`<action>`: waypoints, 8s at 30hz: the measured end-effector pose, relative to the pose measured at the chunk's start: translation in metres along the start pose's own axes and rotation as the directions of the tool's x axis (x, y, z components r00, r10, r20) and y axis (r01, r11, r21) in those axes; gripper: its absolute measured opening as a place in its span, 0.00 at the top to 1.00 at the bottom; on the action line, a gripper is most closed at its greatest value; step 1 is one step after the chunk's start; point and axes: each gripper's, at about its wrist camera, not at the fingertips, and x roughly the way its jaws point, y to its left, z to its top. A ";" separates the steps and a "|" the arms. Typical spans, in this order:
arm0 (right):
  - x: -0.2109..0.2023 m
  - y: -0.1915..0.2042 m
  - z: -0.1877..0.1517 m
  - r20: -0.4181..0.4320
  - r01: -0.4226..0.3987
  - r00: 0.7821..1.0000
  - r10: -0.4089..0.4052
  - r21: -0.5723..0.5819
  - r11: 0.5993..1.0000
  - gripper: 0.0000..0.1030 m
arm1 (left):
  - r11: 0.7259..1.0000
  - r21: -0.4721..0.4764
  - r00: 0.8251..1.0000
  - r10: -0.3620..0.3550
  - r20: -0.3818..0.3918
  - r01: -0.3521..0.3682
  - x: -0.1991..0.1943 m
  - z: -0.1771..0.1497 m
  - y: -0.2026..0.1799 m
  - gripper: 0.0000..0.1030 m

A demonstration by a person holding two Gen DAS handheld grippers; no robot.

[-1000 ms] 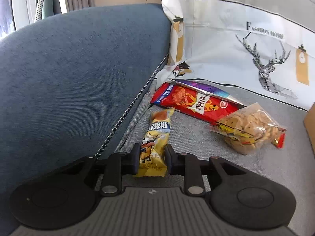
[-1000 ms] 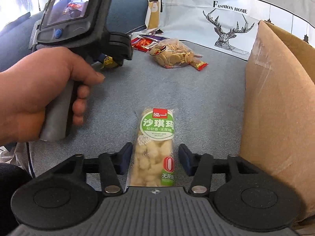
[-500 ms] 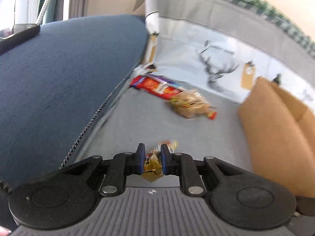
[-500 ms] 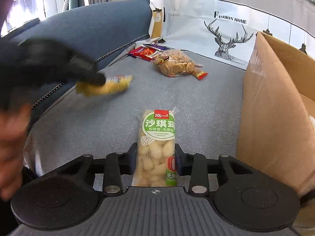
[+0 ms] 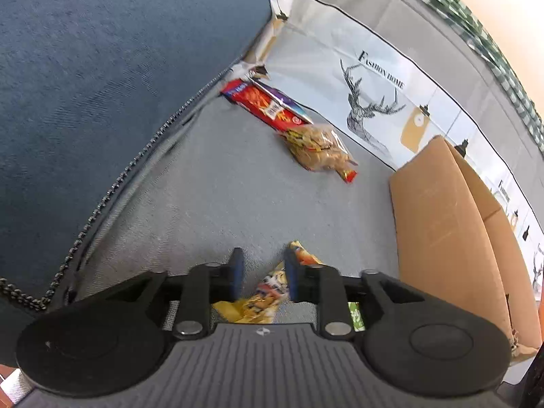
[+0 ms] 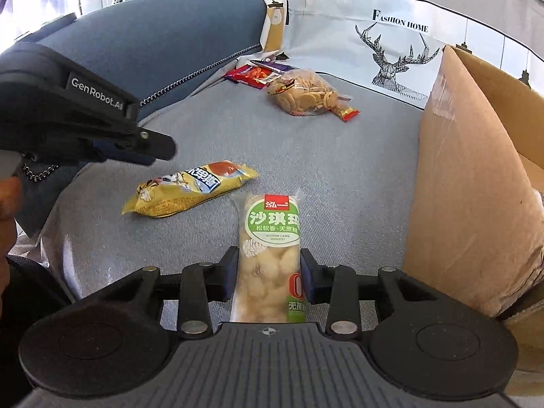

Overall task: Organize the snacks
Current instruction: 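Grasp the yellow wafer bar with the left tool while the right holds the cracker pack, then carry the wafer bar and cracker pack over the box with both tools, then open both tools to drop the wafer bar and cracker pack into the box, then move both tools back toward the red chip bag and cookie bag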

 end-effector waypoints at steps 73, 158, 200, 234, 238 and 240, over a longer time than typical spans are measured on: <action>-0.118 -0.022 0.029 0.391 -0.025 0.920 -0.017 0.102 0.994 0.63 | 0.976 0.138 0.940 -0.199 0.279 0.166 -0.112 -0.001 -0.057 0.87; -0.127 -0.247 0.056 0.299 0.308 0.846 -0.441 0.402 0.862 0.61 | 0.827 0.305 0.875 -0.483 -0.043 0.472 0.033 0.049 -0.263 0.55; -0.069 -0.115 0.110 0.396 0.060 0.905 -0.154 0.239 0.969 0.77 | 0.969 -0.190 0.987 -0.161 -0.007 0.157 0.096 0.189 -0.050 0.81; 0.178 -0.063 0.200 -0.164 0.205 0.977 -0.133 0.587 0.783 0.28 | 0.956 -0.275 0.995 -0.103 0.003 0.100 0.086 0.213 -0.001 0.81; 0.170 -0.065 0.196 -0.145 0.215 0.976 -0.163 0.527 0.822 0.50 | 0.956 -0.277 0.995 -0.097 0.006 0.095 0.086 0.212 -0.002 0.81; 0.166 -0.072 0.191 -0.136 0.191 0.981 -0.140 0.520 0.833 0.53 | 0.958 -0.271 0.996 -0.094 0.004 0.091 0.087 0.212 -0.002 0.81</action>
